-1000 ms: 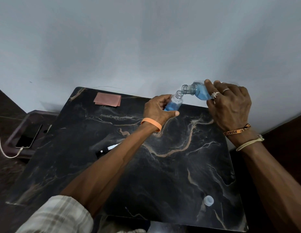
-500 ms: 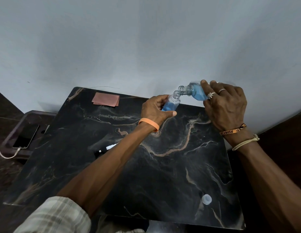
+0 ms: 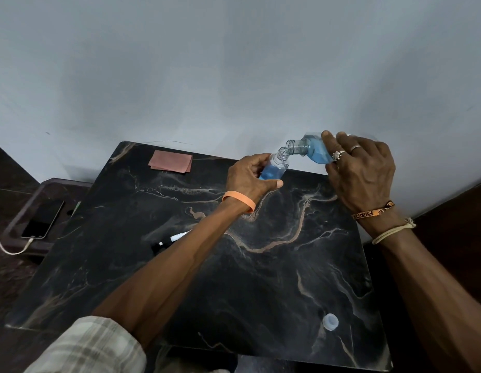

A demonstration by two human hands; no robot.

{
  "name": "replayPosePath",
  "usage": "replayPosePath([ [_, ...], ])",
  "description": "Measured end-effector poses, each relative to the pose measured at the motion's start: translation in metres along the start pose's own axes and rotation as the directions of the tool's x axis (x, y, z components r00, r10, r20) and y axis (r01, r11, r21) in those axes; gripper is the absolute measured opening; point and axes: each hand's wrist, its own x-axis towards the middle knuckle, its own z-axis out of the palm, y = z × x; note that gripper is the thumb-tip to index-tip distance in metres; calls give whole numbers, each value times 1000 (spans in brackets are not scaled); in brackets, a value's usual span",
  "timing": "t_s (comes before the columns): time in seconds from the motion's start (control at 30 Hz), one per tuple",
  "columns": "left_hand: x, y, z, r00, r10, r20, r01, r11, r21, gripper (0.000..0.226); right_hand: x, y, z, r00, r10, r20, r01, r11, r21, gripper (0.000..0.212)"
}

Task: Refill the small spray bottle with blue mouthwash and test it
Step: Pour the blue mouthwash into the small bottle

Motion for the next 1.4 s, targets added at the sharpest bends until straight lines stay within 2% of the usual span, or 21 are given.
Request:
replayPosePath([
  [1.4,-15,3,-7,999,-42,-15,42,999,-9,65,-5,-9,-8,1000,-22,-15,21,1000,-18,46],
])
